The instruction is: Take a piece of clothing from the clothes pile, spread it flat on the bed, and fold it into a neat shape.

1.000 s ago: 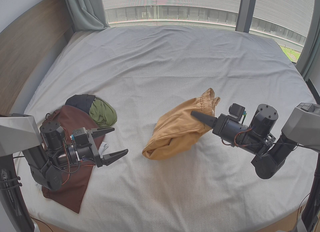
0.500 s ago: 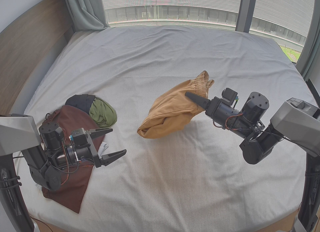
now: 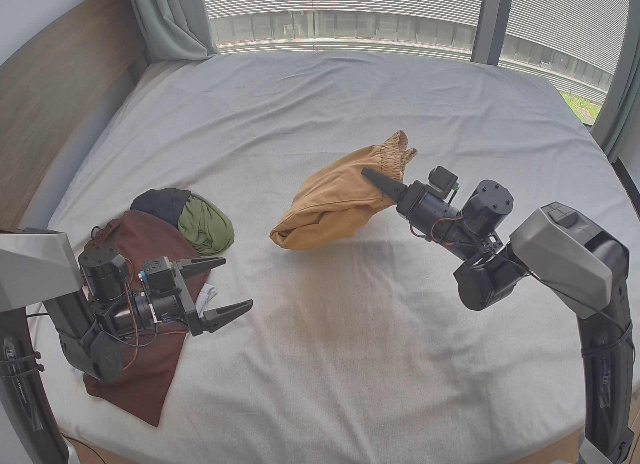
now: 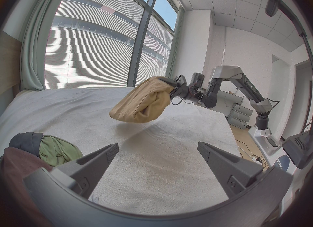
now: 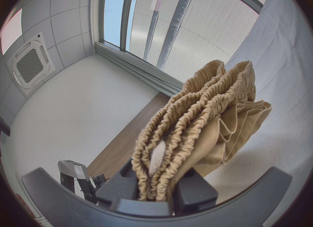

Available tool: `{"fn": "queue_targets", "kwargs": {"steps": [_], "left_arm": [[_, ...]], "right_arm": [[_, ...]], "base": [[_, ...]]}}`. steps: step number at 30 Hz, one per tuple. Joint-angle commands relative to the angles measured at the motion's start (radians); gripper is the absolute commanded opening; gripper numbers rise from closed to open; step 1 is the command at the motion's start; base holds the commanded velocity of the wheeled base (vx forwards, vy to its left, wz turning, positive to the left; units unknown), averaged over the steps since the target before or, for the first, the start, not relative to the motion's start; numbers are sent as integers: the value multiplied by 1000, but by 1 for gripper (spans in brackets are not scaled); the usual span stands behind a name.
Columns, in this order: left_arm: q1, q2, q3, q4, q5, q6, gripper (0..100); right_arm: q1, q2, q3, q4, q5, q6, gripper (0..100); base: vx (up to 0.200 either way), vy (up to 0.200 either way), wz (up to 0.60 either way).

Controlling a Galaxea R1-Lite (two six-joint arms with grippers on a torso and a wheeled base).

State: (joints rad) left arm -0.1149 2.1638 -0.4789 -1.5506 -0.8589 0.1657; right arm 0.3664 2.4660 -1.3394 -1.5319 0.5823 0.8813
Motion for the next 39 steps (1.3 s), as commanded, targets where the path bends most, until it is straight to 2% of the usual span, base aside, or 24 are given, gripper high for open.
{"fn": "queue_targets", "kwargs": {"steps": [1,10,25,28,39], "left_arm": [[0,2,0,0,0,0,100],[0,4,0,0,0,-2,100],[0,24,14,0,-2,-3,100],[-2,24,14,0,-2,-3,100],[12,24,13,-2,-3,-5,100]], "right_arm": [[-18,114,-63,3,1,4,0],[-29,125,-83,9,2,4,0],[-32,122,-393,180,1,33,0],[-35,128,-440,185,1,68,0],[-70,277,-437,184,1,73,0]], "base": [[0,0,0],[0,0,0],[0,0,0],[0,0,0],[0,0,0]]}}
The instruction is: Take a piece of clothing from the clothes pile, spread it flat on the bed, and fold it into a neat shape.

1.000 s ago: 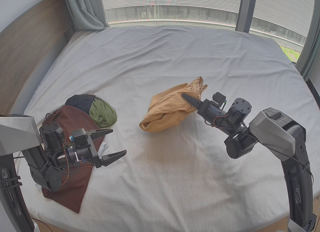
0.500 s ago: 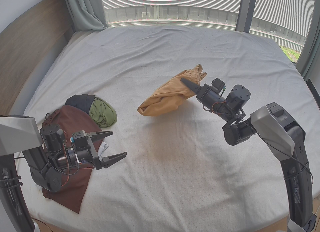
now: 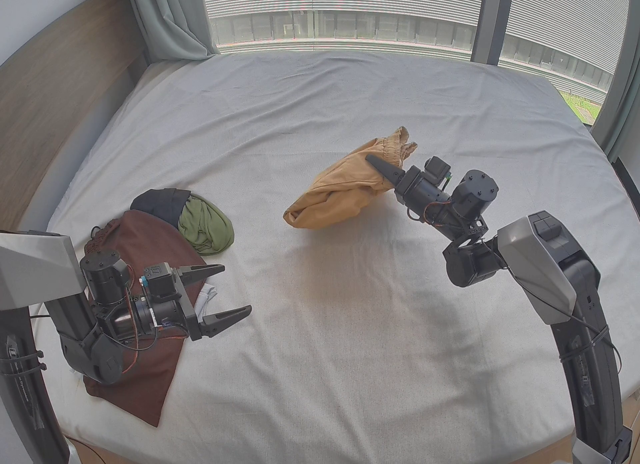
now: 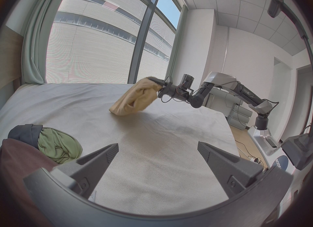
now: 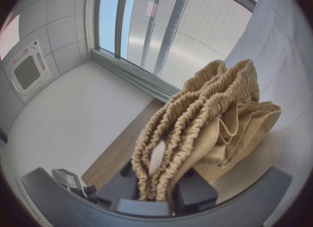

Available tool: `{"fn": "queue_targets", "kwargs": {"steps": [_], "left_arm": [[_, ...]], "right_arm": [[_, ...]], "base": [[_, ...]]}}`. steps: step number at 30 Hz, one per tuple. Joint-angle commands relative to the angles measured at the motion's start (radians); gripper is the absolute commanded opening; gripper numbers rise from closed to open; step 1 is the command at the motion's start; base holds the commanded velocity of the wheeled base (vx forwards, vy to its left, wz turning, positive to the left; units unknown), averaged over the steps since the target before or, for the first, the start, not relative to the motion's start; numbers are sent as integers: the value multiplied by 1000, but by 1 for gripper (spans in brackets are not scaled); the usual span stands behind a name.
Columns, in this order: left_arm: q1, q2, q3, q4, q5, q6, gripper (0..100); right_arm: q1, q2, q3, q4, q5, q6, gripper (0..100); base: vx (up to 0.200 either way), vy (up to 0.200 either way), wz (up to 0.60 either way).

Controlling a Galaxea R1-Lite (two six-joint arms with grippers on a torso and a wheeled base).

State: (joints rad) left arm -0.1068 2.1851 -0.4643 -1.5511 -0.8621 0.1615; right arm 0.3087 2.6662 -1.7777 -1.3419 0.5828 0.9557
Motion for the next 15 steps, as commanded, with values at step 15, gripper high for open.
{"fn": "queue_targets", "kwargs": {"steps": [15], "left_arm": [[2,1,-2,0,0,0,100]], "right_arm": [[-42,37,316,-52,-1,-107,0]], "base": [[0,0,0]]}}
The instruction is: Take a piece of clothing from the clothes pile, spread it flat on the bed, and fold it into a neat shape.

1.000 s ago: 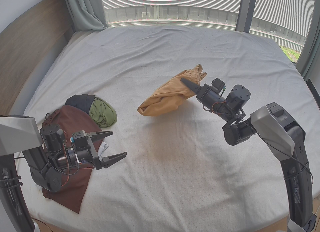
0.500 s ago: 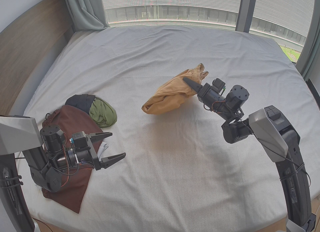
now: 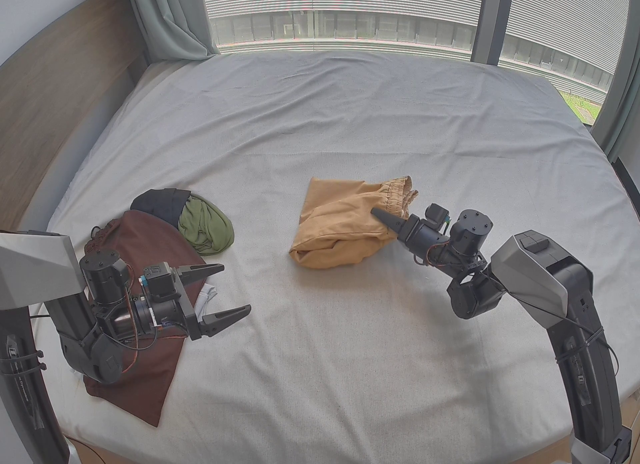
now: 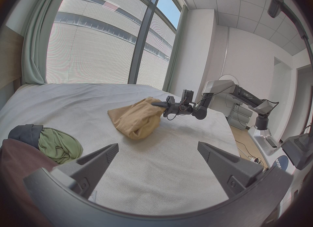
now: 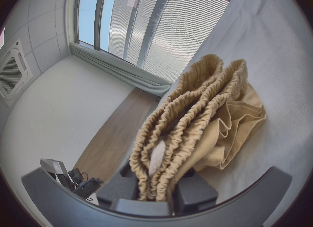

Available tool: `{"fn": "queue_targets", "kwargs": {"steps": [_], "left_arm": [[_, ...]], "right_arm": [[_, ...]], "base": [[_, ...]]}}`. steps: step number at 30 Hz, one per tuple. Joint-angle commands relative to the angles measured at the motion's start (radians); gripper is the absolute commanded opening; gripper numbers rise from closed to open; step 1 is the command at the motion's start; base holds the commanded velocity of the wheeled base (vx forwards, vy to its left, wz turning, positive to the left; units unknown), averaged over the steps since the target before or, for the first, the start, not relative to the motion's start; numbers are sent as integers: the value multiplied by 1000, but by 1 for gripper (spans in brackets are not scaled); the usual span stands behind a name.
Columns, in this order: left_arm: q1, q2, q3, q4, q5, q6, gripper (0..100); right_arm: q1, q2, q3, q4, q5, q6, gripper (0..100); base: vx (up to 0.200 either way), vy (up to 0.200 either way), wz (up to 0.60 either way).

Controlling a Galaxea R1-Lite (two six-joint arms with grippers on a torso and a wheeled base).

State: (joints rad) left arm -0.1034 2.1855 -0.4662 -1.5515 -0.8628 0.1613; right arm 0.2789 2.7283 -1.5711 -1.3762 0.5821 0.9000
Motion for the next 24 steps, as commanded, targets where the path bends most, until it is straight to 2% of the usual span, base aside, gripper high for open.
{"fn": "queue_targets", "kwargs": {"steps": [1,5,16,17,24], "left_arm": [[-1,0,0,1,1,0,100],[-2,0,0,-1,1,0,100],[-4,-1,-2,1,1,-2,100],[-2,-1,-2,1,1,-2,100],[-1,-3,-5,1,1,-5,100]], "right_arm": [[-12,-25,109,-18,-1,-52,0],[-15,-19,164,-69,-1,-58,0],[-14,24,180,-127,-1,-84,0],[-15,27,181,-127,-1,-93,100],[-7,-53,342,-121,-1,-128,100]], "base": [[0,0,0],[0,0,0],[0,0,0],[0,0,0],[0,0,0]]}}
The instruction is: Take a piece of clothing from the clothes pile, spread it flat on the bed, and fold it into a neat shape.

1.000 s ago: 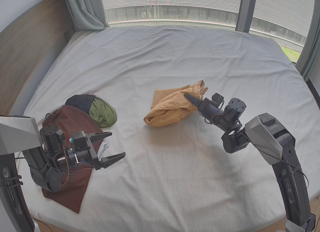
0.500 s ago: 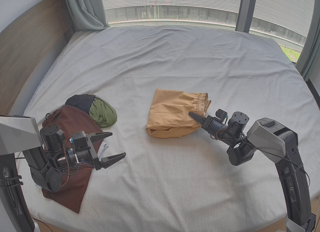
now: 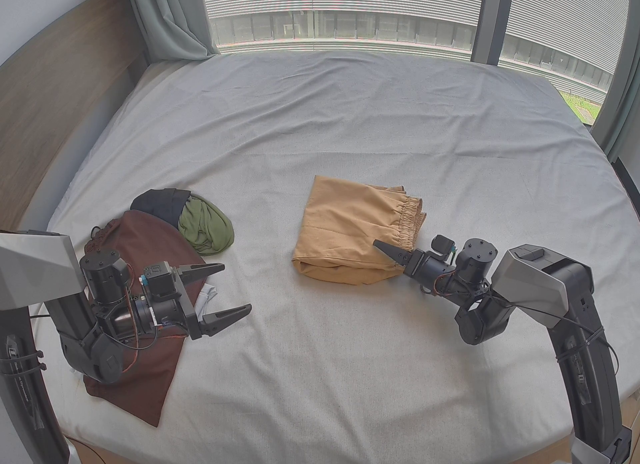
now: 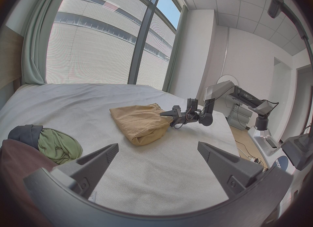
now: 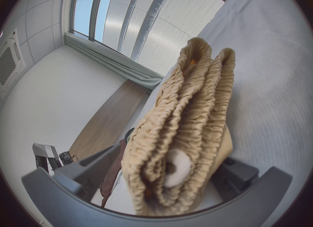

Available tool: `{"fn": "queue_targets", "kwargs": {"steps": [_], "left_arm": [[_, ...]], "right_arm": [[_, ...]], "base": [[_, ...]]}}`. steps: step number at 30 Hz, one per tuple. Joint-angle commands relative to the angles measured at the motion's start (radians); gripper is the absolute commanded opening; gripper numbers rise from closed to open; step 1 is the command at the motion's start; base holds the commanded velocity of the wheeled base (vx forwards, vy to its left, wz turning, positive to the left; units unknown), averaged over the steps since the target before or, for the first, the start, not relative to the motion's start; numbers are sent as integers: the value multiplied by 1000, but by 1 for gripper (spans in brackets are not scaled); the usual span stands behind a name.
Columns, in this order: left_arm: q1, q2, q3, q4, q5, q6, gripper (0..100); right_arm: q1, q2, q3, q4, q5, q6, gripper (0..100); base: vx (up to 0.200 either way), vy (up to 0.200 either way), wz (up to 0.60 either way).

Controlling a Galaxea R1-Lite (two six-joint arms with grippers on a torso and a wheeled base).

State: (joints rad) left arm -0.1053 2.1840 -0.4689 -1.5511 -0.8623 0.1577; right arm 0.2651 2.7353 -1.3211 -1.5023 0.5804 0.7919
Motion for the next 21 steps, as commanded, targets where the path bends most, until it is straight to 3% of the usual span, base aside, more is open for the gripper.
{"fn": "queue_targets", "kwargs": {"steps": [1,13,19,21], "left_arm": [[1,-1,-2,-1,-1,0,100],[3,-7,-5,-1,0,-3,100],[3,-7,-7,0,0,-3,100],[3,-7,-11,0,0,-4,100]], "right_arm": [[6,-75,123,2,2,-30,100],[66,-298,473,-4,2,-131,100],[85,-427,485,13,21,-132,100],[82,-470,453,19,73,-117,100]], "base": [[0,0,0],[0,0,0],[0,0,0],[0,0,0]]}}
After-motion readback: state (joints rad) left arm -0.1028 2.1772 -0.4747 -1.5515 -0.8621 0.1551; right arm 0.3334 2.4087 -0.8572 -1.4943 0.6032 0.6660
